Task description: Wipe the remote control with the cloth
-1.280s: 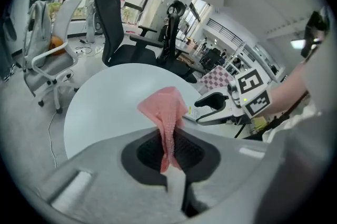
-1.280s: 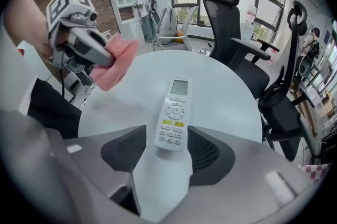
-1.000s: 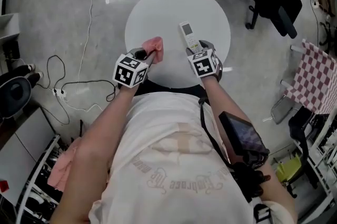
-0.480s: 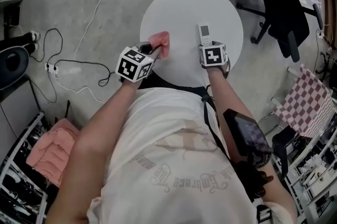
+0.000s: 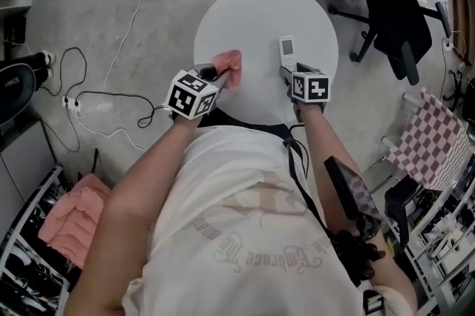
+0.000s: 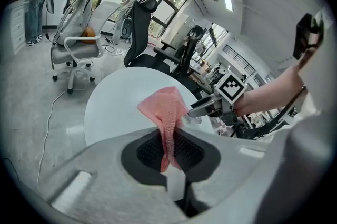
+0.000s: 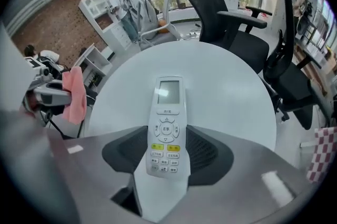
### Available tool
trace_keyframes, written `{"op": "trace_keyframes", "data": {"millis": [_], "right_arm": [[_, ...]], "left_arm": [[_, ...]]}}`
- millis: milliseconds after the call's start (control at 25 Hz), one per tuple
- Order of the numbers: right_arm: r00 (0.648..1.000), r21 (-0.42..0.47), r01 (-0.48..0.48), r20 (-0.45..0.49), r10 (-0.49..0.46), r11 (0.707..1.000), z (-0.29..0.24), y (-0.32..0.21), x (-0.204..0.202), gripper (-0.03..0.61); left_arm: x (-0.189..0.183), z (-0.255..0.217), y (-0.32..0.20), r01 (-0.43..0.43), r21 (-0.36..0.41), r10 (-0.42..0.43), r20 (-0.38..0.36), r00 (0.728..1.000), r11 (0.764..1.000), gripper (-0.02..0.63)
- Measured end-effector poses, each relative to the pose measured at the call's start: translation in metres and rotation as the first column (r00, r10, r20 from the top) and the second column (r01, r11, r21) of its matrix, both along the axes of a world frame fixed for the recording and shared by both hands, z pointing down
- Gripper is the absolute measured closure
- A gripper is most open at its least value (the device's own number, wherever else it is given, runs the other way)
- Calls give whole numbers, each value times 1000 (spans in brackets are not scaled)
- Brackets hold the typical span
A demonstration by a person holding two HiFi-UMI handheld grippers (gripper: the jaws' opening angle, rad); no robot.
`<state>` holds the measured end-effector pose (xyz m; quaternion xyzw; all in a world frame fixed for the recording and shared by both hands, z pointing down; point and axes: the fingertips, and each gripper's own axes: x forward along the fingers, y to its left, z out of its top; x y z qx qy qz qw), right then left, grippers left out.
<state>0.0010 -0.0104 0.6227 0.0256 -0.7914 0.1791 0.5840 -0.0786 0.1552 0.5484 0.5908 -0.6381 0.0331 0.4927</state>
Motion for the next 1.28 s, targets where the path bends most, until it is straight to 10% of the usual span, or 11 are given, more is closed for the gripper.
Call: {"op": "trace_keyframes", "data": {"millis": [280,520,720,880,1280], "right_arm": [[970,-252,-160,139,200,954,-22,2,-3,347],[874,-518,-131,342,345,845,-78,19,-25,347],[751,-708,16,475,459,706,-142,31,-43,345],[674,-763,133,537,507,632,-174,31,-46,345],[643,-805,235,549,535,544,-195,46,-44,345]], "left_arm": [[7,-7,-18,69,92,-54,-162,985,993,595],[15,-30,-38,195,221,-91,-407,909,956,595],[37,-68,-58,189,378,53,-544,837,906,595],[55,-95,-70,144,490,187,-563,805,860,595],[53,-95,-80,112,477,167,-503,848,872,594]]}}
